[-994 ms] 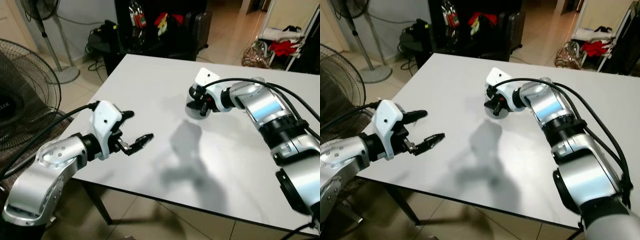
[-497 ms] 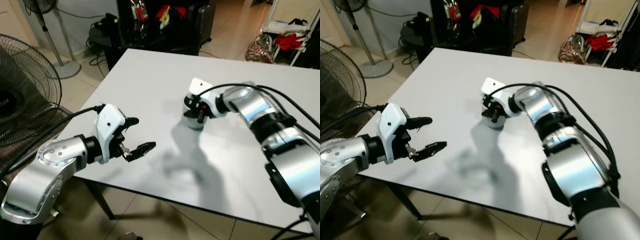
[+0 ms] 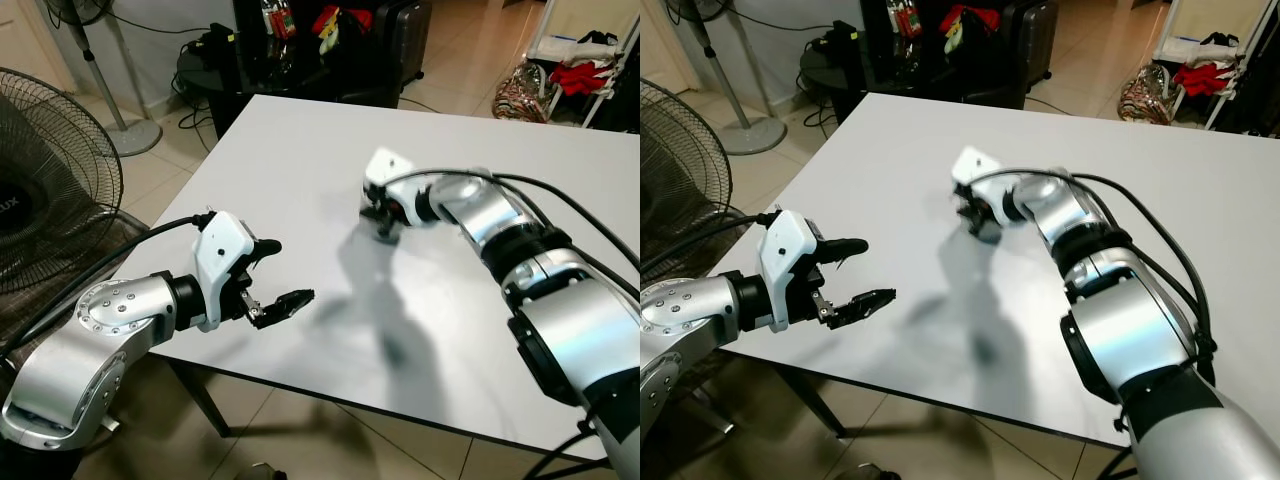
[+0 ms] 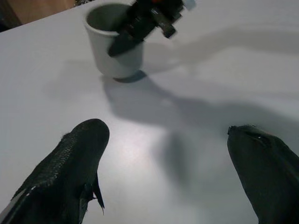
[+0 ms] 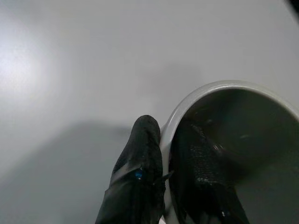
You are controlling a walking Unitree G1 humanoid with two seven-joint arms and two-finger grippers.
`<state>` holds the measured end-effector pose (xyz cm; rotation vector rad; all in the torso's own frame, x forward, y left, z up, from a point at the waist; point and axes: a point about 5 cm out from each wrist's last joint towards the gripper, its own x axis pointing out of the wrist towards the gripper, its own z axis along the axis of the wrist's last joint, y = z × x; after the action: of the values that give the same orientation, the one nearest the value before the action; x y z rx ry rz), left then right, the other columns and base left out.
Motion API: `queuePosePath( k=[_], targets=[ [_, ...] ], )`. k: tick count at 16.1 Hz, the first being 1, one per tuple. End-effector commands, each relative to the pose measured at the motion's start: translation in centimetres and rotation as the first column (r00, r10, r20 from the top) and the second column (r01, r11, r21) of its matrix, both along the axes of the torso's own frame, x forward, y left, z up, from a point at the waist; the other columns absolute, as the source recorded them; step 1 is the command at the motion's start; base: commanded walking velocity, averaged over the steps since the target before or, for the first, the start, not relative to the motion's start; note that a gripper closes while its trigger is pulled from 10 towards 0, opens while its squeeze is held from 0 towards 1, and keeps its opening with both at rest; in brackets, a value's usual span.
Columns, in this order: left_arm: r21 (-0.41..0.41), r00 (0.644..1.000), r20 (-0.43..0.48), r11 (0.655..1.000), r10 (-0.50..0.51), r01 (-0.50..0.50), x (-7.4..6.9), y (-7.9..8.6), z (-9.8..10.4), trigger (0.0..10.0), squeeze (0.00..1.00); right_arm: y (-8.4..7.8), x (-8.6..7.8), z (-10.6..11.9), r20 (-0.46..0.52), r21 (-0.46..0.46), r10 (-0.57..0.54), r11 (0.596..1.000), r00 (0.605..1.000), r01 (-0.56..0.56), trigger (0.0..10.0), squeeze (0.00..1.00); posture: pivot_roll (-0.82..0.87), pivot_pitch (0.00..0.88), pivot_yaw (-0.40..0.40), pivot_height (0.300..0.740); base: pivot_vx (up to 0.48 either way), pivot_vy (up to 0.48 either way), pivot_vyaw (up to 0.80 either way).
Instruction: Setting the table
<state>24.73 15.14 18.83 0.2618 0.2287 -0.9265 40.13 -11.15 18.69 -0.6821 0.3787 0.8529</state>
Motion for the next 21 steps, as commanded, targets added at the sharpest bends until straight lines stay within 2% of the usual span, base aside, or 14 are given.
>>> queuePosePath(
  k=[1, 2, 8, 9, 10, 12, 16, 19, 21],
  targets=[
    [0.017, 1.0, -0.001, 1.0, -0.007, 0.007, -0.3, 0.1, 0.1, 10.0, 0.0, 0.4, 0.3, 0.7, 0.026, 0.038, -0.015, 0.999, 1.0, 0.014, 10.0, 0.0, -0.06, 0.072, 0.052, 0.74, 0.0, 0.0, 0.0],
    [0.02, 1.0, -0.005, 1.0, -0.008, 0.008, -0.5, 0.1, 0.1, 10.0, 0.0, 0.5, 0.3, 0.7, 0.021, 0.058, -0.022, 0.998, 1.0, 0.021, 10.0, 0.0, -0.06, 0.077, 0.052, 0.74, 0.0, 0.0, 0.0],
    [0.022, 1.0, -0.016, 1.0, -0.009, 0.009, -0.8, 0.0, 0.0, 10.0, 0.0, 0.4, 0.2, -0.1, 0.024, 0.029, -0.036, 0.999, 0.999, 0.035, 10.0, 0.0, -0.05, 0.089, 0.046, 0.74, 0.0, 0.0, 0.0],
    [0.021, 1.0, -0.016, 1.0, -0.008, 0.008, -0.8, 0.0, 0.0, 10.0, 0.0, 0.4, 0.1, -0.2, 0.02, 0.031, -0.035, 0.999, 0.999, 0.035, 10.0, 0.3, -0.05, 0.089, 0.046, 0.74, 0.0, 0.0, 0.0],
    [0.024, 1.0, -0.017, 1.0, -0.007, 0.008, -0.8, 0.0, 0.0, 10.0, 0.0, 0.4, 0.1, -0.3, 0.017, 0.026, -0.034, 0.999, 0.999, 0.033, 10.0, 0.95, -0.05, 0.09, 0.047, 0.74, 0.0, 0.0, 0.0],
    [0.024, 1.0, -0.018, 1.0, -0.008, 0.008, -0.8, 0.0, 0.0, 10.0, 0.0, 0.4, 0.1, -0.3, 0.017, 0.024, -0.035, 0.999, 0.999, 0.034, 10.0, 1.0, -0.05, 0.09, 0.047, 0.74, 0.0, 0.0, 0.0],
    [0.024, 1.0, -0.018, 1.0, -0.009, 0.009, -0.6, -0.1, 0.0, 10.0, 0.0, 0.3, 0.2, -0.2, 0.033, 0.01, -0.032, 0.999, 0.999, 0.032, 10.0, 1.0, -0.05, 0.089, 0.048, 0.74, 0.0, 0.0, 0.0],
    [0.025, 1.0, -0.006, 1.0, 0.001, 0.0, -0.5, 0.1, 0.3, 10.0, 0.0, 0.4, 0.4, 1.0, 0.063, 0.015, -0.009, 1.0, 0.998, 0.008, 10.0, 1.0, -0.05, 0.079, 0.045, 0.74, 0.0, 0.0, 0.0],
    [-0.021, 0.999, -0.01, 0.999, 0.038, -0.038, -0.4, 0.3, 0.6, 10.0, 0.0, -0.3, 0.3, 2.6, 0.034, 0.064, 0.069, 0.995, 0.997, -0.071, 10.0, 1.0, -0.05, 0.065, 0.038, 0.74, 0.0, 0.0, 0.0]
  ],
)
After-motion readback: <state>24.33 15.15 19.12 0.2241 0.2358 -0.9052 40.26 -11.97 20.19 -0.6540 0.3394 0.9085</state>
